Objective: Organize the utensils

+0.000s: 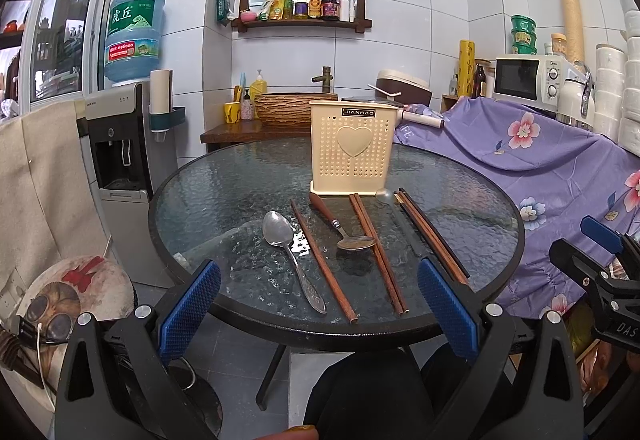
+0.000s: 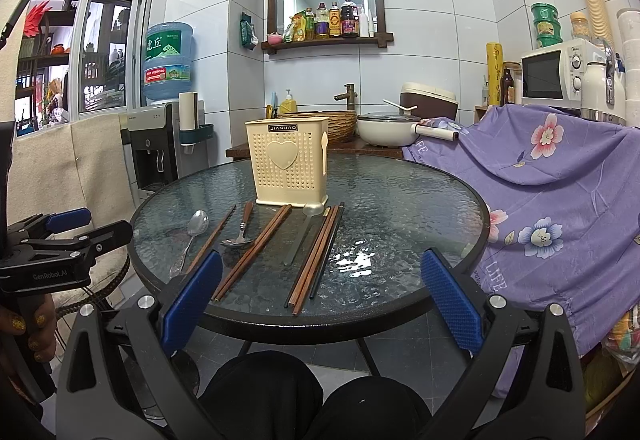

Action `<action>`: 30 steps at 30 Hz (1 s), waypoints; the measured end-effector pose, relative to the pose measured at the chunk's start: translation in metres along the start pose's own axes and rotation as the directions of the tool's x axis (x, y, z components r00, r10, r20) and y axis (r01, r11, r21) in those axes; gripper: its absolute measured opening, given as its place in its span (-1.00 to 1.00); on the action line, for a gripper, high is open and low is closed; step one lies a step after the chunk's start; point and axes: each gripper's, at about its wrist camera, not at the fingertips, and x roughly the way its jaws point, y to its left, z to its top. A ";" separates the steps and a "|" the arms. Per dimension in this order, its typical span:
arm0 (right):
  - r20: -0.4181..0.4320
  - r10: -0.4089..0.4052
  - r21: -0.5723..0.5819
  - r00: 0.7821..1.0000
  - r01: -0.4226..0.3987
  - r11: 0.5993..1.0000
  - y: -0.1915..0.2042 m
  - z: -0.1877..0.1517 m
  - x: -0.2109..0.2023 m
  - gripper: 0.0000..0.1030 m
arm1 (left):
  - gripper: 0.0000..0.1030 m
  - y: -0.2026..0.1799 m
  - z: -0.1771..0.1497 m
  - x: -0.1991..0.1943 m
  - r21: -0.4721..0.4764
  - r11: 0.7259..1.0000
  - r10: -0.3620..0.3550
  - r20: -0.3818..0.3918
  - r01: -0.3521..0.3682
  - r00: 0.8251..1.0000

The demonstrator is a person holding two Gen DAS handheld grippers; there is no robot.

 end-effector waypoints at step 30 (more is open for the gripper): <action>-0.009 -0.008 0.000 1.000 0.008 1.000 -0.002 -0.001 0.002 0.91 | 0.88 0.003 -0.004 0.007 -0.002 1.000 0.014 -0.023 -0.014 1.000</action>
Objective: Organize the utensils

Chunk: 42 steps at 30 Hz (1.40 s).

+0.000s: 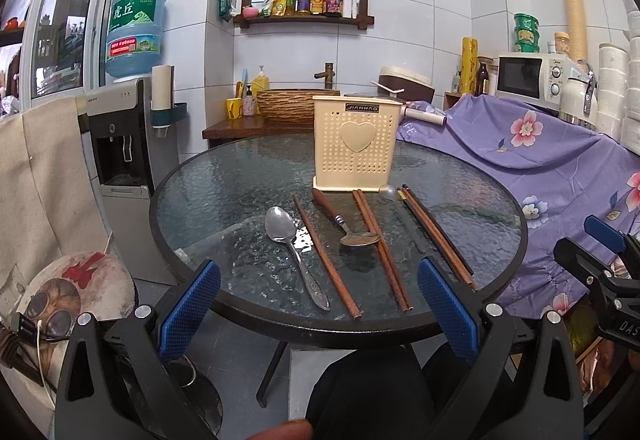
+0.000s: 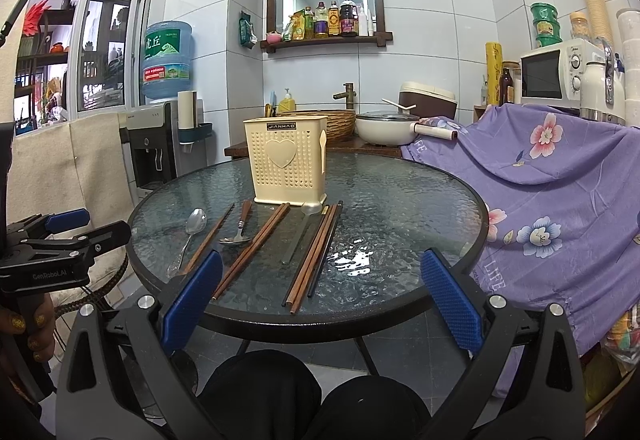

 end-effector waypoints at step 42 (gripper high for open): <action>-0.484 -0.011 0.071 0.875 0.052 0.996 -0.048 0.020 0.252 0.24 | 0.62 0.063 0.032 0.144 0.017 0.995 0.103 -0.263 -0.102 0.959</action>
